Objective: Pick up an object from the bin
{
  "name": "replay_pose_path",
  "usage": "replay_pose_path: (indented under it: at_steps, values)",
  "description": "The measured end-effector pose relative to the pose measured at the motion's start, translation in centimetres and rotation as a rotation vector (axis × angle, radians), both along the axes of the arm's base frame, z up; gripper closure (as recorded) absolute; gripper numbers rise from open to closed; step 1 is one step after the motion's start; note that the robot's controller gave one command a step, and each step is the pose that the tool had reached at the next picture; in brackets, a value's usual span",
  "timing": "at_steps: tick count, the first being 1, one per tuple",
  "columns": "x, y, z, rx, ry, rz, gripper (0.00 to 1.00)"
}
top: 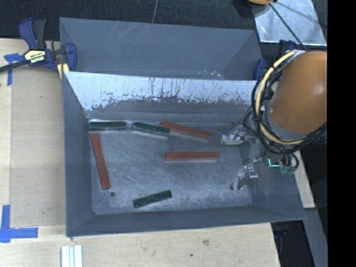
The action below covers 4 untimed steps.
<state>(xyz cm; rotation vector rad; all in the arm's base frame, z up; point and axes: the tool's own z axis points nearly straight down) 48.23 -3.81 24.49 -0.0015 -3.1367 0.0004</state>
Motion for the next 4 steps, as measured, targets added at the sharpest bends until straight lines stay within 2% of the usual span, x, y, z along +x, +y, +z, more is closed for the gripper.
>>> replay_pose_path:
  at_steps: [1,2,3,4]
  values:
    - [0.1,0.0,0.4,0.0,-0.008,0.001,0.0]
    - [2.6,2.0,-5.3,0.0,-0.015,-0.064,0.0]
    - [3.0,4.1,-12.2,0.0,-0.012,-0.056,0.0]
    - [3.4,3.8,-16.0,0.007,-0.014,-0.143,0.0]
